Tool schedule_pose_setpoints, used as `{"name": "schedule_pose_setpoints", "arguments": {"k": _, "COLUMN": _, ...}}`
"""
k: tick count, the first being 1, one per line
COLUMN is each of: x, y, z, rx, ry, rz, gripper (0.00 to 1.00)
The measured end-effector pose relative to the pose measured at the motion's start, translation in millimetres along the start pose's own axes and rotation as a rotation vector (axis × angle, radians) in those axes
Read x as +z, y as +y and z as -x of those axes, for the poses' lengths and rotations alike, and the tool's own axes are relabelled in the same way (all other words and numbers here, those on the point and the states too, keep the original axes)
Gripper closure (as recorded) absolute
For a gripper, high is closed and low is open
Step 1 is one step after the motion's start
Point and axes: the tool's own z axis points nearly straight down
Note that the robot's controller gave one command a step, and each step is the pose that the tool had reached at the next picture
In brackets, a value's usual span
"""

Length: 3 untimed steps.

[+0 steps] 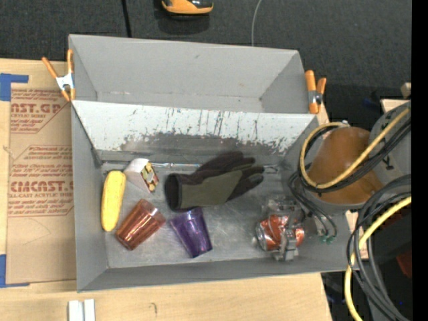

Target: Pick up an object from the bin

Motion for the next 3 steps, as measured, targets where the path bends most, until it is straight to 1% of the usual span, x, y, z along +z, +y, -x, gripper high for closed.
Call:
{"name": "schedule_pose_setpoints", "arguments": {"k": 1, "x": 1, "y": -12, "z": 2.8, "rx": 0.357, "ry": 0.004, "rz": -0.001, "gripper": 1.00}}
{"name": "schedule_pose_setpoints", "arguments": {"k": 2, "x": 1, "y": -12, "z": 2.8, "rx": 0.357, "ry": 0.003, "rz": -0.001, "gripper": 1.00}}
{"name": "schedule_pose_setpoints", "arguments": {"k": 3, "x": 2, "y": -16, "z": 18.8, "rx": 0.153, "ry": 0.011, "rz": 0.004, "gripper": 1.00}}
